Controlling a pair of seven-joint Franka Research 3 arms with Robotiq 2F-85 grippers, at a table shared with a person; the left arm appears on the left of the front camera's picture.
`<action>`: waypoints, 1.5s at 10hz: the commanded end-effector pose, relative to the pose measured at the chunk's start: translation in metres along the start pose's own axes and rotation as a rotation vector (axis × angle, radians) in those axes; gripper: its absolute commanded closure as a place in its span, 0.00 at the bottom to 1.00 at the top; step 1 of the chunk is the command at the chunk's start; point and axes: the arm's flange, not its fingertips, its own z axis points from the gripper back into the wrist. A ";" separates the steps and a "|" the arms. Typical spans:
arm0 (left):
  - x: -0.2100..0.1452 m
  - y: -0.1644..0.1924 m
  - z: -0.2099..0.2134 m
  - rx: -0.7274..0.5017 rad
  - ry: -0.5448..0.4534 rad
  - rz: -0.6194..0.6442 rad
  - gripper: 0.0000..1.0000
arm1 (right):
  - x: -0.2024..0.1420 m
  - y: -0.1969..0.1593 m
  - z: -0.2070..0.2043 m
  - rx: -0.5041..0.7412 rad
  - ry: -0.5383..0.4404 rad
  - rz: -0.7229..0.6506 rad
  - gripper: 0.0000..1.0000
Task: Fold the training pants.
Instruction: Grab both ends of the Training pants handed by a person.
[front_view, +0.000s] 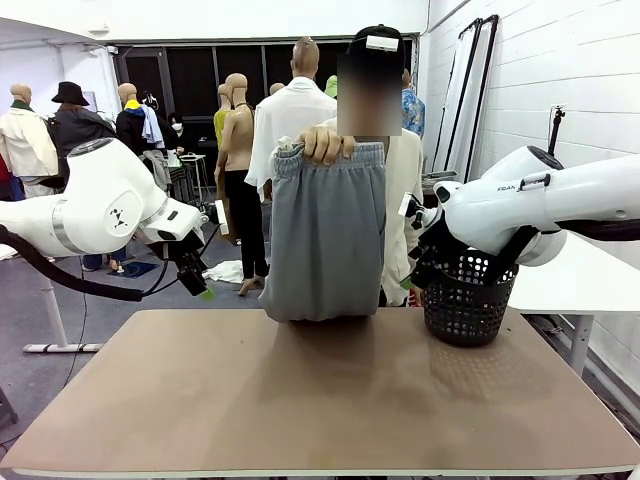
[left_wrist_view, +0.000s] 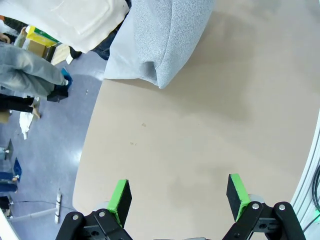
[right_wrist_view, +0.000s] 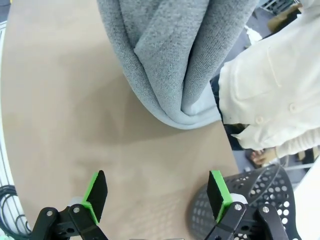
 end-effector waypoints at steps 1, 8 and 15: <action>0.000 0.000 -0.001 0.002 0.006 0.027 0.00 | 0.000 0.001 0.001 0.006 -0.004 -0.009 0.00; -0.001 0.025 -0.024 -0.005 -0.151 -0.119 0.00 | -0.017 -0.019 -0.019 -0.016 -0.158 0.031 0.00; 0.010 0.028 -0.042 -0.028 -0.388 -0.266 0.00 | -0.037 -0.030 -0.038 0.104 -0.364 0.060 0.00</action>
